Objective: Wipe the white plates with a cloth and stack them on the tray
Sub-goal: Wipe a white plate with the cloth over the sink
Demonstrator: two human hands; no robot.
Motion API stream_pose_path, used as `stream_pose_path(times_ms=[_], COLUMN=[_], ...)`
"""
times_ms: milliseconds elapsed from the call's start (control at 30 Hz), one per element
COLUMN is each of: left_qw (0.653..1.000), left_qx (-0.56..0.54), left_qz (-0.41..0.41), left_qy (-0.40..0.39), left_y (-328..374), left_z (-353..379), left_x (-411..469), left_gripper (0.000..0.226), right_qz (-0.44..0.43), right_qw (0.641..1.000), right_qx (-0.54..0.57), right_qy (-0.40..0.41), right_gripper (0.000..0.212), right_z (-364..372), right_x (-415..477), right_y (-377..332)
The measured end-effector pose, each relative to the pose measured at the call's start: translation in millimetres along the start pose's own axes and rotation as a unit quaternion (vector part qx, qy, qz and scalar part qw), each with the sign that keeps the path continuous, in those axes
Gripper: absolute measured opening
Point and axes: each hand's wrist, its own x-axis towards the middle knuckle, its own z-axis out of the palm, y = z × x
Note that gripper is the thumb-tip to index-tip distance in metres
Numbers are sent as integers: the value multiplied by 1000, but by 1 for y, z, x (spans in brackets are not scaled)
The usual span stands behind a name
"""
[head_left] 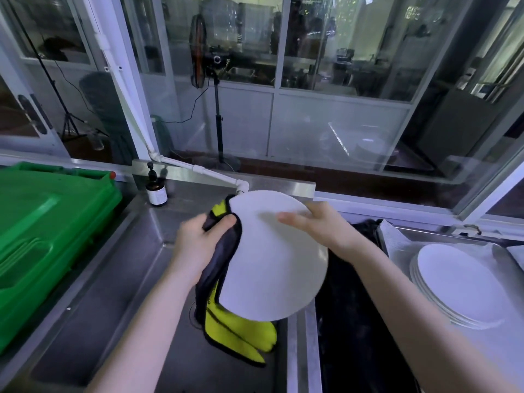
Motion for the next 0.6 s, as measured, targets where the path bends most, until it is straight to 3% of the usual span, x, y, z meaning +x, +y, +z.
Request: stream_pose_path(times_ms=[100, 200, 300, 400, 467, 533, 600], left_qw=[986, 987, 1000, 973, 958, 958, 966], left_qx=[85, 73, 1, -125, -146, -149, -124], left_qz=[103, 106, 21, -131, -177, -191, -177], left_qy=[-100, -98, -3, 143, 171, 156, 140], left_y=[15, 13, 1, -8, -15, -19, -17], left_z=[9, 11, 8, 21, 26, 23, 16], left_x=[4, 5, 2, -15, -24, -29, -32], left_gripper=[41, 22, 30, 26, 23, 24, 27], right_qz=[-20, -69, -27, 58, 95, 102, 72], right_qw=[995, 992, 993, 924, 882, 899, 941], right_qx=[-91, -106, 73, 261, 331, 331, 252], right_qy=[-47, -3, 87, 273, 322, 270, 213], right_gripper=[65, 63, 53, 43, 43, 36, 42], right_z=[0, 3, 9, 48, 74, 75, 51], right_x=[5, 1, -7, -20, -32, -40, -42], right_y=[-9, -8, 5, 18, 25, 36, 42])
